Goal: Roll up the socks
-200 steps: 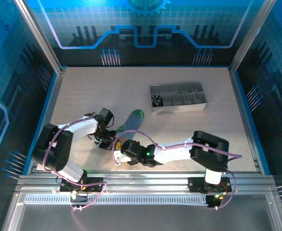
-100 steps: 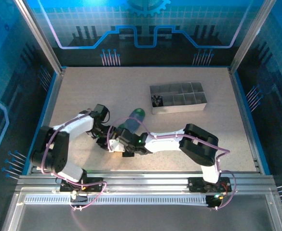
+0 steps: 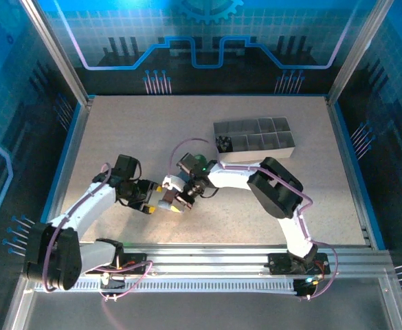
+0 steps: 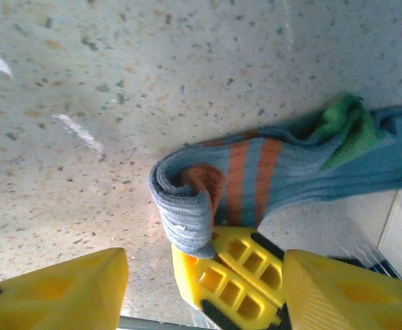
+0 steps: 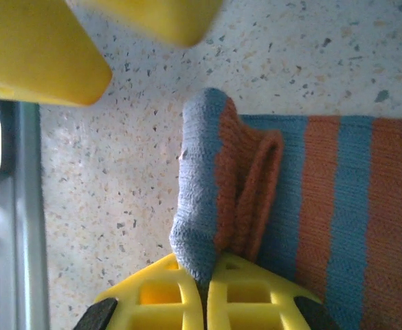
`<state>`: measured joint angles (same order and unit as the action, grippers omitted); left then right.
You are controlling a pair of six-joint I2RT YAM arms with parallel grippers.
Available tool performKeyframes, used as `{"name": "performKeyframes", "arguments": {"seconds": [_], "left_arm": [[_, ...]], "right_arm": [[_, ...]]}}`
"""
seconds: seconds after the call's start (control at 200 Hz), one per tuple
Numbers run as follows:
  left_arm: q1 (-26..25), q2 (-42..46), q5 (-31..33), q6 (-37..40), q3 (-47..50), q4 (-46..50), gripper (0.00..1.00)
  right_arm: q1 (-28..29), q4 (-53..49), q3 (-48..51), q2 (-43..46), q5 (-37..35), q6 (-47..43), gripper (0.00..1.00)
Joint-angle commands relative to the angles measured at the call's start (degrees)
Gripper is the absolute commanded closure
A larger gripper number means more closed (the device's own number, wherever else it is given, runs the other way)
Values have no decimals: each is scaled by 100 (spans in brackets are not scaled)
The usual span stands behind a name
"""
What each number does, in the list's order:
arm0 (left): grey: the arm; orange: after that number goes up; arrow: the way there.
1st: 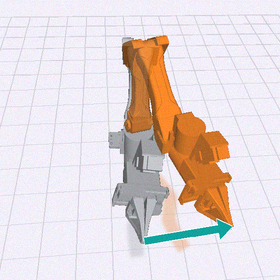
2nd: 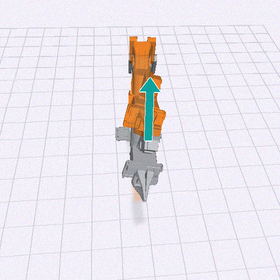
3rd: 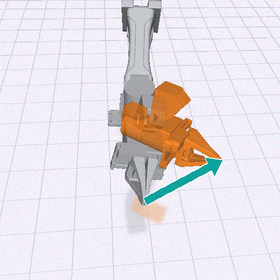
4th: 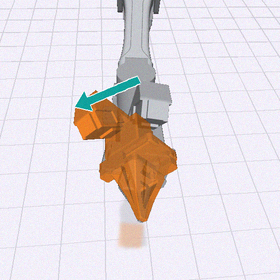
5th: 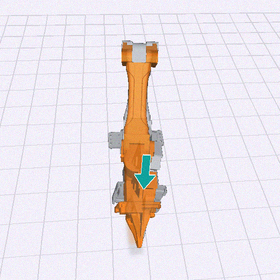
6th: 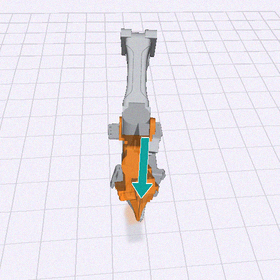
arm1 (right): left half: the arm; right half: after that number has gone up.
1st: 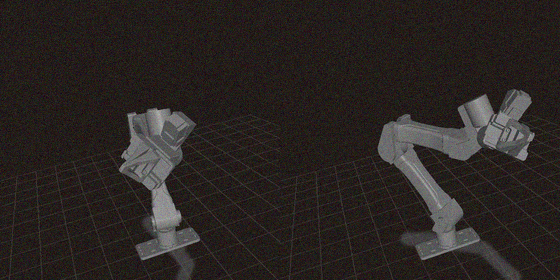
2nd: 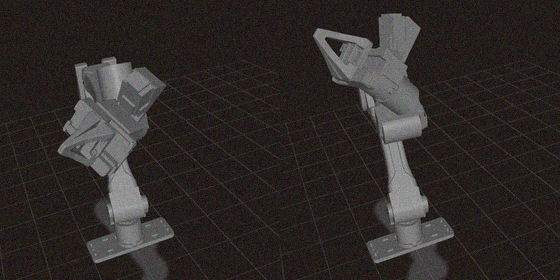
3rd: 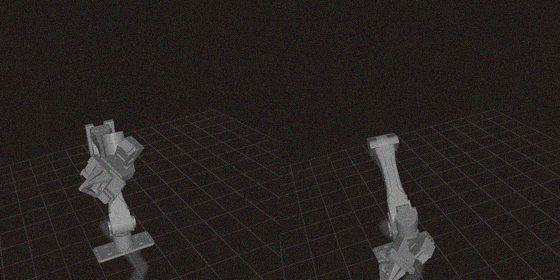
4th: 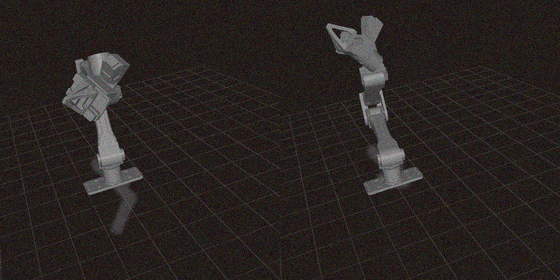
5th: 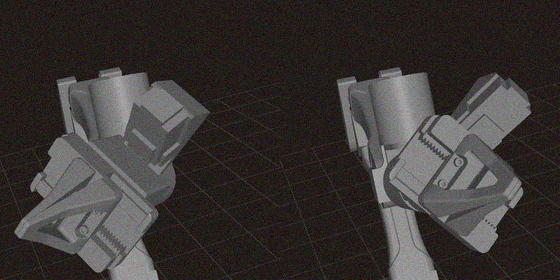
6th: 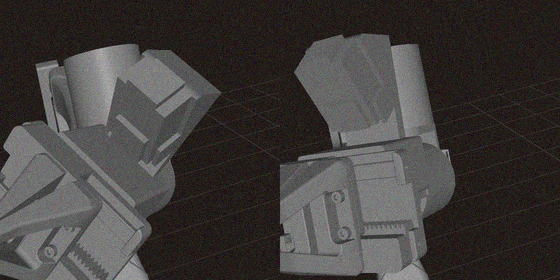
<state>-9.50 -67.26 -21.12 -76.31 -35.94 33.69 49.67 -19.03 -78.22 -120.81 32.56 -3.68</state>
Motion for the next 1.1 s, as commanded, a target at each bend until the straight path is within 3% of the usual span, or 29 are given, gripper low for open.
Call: {"name": "performKeyframes", "arguments": {"seconds": [0.0, 0.425, 0.655, 0.755, 0.831, 0.866, 0.921, 1.001, 1.046, 1.096], "left_arm": [[-169, 173, -228, 230, 291, -496, 44], [-649, -217, 228, -121, 775, -1487, 50], [-890, -1160, 399, -161, 606, -1988, 56], [-974, -1451, 641, -83, 425, -1701, 69], [-975, -1666, 749, -116, 265, -1085, 91], [-975, -1750, 786, -151, 193, -689, 100], [-975, -1813, 797, -165, 134, -274, 100], [-980, -1750, 811, -197, 101, 122, 100], [-975, -1693, 814, -209, 43, 343, 100], [-975, -1653, 818, -213, -74, 604, 100]], "right_arm": [[-206, -828, -30, -541, 458, 455, 100], [-614, -967, -251, -1037, 1158, 897, 100], [-742, -671, -226, -1191, 1576, 1369, 100], [-740, -603, -213, -1161, 1635, 1388, 100], [-731, -565, -181, -1017, 1532, 1286, 100], [-711, -464, -101, -856, 1408, 1191, 92], [-650, -118, 198, -421, 1086, 1024, 75], [-538, 625, 821, 448, 344, 730, 60], [-416, 1069, 1253, 1104, -324, 466, 50], [-160, 1505, 1766, 1790, -1439, 16, 46]]}}
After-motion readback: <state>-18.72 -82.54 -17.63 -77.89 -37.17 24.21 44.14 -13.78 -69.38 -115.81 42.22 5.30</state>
